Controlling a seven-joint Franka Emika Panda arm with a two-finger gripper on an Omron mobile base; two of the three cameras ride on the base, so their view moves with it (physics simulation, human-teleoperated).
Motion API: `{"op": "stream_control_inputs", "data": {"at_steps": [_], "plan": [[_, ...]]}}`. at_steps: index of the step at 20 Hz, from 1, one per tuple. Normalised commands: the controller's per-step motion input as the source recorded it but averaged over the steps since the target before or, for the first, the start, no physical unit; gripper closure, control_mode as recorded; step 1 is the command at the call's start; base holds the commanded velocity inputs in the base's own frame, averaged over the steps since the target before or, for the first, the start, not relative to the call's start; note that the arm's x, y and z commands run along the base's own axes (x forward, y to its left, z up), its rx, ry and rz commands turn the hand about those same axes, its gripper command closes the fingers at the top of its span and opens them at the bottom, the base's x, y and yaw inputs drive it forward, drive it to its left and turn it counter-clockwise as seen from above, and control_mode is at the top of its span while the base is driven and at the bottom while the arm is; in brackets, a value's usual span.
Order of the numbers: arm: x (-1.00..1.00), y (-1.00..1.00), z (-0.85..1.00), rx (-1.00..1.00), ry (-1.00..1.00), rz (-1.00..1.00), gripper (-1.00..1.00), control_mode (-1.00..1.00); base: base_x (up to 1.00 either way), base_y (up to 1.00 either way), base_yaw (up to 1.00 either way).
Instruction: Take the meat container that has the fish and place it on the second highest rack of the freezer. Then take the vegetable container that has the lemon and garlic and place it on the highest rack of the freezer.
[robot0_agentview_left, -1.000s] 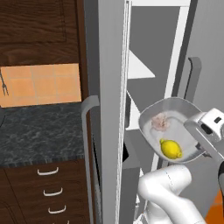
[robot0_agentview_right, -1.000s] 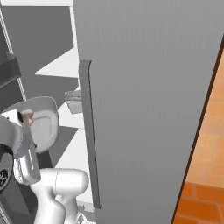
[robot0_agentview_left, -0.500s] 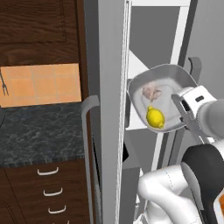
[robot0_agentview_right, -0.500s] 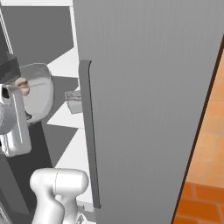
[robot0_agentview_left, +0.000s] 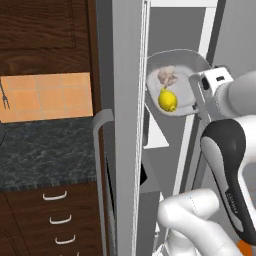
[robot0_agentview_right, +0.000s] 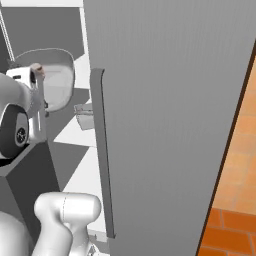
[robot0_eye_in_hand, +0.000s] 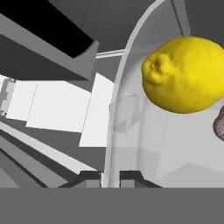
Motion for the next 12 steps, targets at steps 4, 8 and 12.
{"op": "stream_control_inputs", "data": {"at_steps": [4, 8, 12], "plan": [[0.77, 0.14, 0.21, 0.1, 0.0, 0.0, 1.0, -1.0, 0.0, 0.0, 0.0], [0.94, 0.07, 0.03, 0.0, 0.0, 0.0, 1.0, -1.0, 0.0, 0.0, 0.0], [0.97, 0.18, 0.0, 0.0, 0.01, 0.0, 1.0, -1.0, 0.0, 0.0, 0.0]]}}
